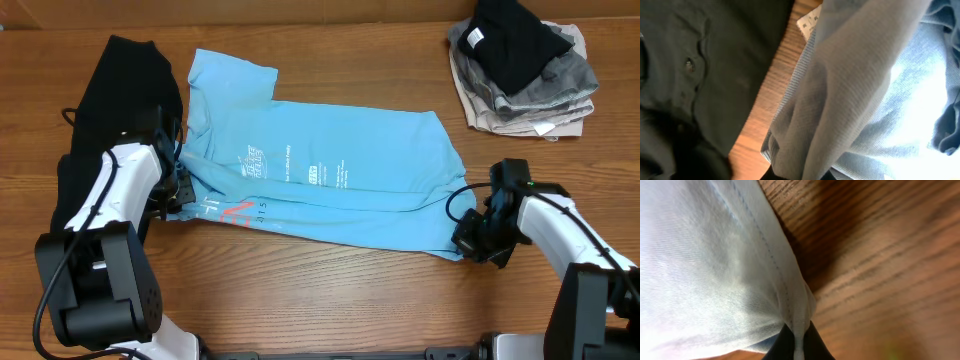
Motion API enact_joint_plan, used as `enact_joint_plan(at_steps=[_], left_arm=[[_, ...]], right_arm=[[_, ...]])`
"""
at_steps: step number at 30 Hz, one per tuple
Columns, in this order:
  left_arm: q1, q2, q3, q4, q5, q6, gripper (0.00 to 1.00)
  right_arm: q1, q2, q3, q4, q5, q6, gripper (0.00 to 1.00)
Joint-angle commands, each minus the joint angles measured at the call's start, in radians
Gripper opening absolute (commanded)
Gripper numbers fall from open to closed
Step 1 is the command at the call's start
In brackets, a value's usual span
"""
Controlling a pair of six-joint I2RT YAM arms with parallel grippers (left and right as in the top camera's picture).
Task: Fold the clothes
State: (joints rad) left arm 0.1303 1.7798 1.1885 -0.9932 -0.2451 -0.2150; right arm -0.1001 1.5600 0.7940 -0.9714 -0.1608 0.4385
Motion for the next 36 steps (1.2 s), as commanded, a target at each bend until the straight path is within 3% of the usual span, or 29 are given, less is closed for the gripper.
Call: enact_joint_plan(at_steps=[1, 9, 15, 21, 23, 24, 25, 29, 33, 36], left_arm=[[-0.006, -0.014, 0.034, -0.047, -0.055, 0.06, 0.04], [-0.005, -0.014, 0.034, -0.111, -0.091, 0.062, 0.09], [-0.006, -0.014, 0.034, -0.128, -0.075, 0.062, 0.19], [-0.006, -0.014, 0.034, -0.132, -0.072, 0.062, 0.22], [-0.006, -0.014, 0.034, -0.132, -0.039, 0.062, 0.49], [-0.006, -0.014, 0.035, -0.133, -0.024, 0.063, 0.79], [-0.006, -0.014, 0.039, -0.134, -0.01, 0.063, 1.0], [-0.006, -0.014, 0.106, -0.189, 0.064, 0.127, 1.0], [-0.006, -0.014, 0.237, -0.286, 0.103, 0.142, 1.0], [-0.006, -0.014, 0.344, -0.351, 0.154, 0.141, 1.0]], right_arm=[[-0.034, 0.003, 0.054, -0.038, 0.015, -0.051, 0.04], [-0.137, 0.003, 0.141, -0.167, 0.015, -0.138, 0.04], [-0.153, 0.003, 0.162, -0.209, 0.002, -0.155, 0.18], [-0.153, 0.003, 0.162, -0.213, 0.002, -0.154, 0.23], [-0.153, 0.003, 0.166, -0.213, -0.006, -0.155, 0.23], [-0.153, 0.003, 0.171, -0.216, -0.01, -0.155, 0.23], [-0.153, 0.002, 0.183, -0.22, -0.016, -0.155, 0.23], [-0.149, 0.0, 0.277, -0.243, -0.035, -0.155, 0.3], [-0.134, 0.0, 0.398, -0.262, -0.07, -0.154, 0.55], [-0.108, 0.0, 0.459, -0.266, -0.078, -0.151, 0.66]])
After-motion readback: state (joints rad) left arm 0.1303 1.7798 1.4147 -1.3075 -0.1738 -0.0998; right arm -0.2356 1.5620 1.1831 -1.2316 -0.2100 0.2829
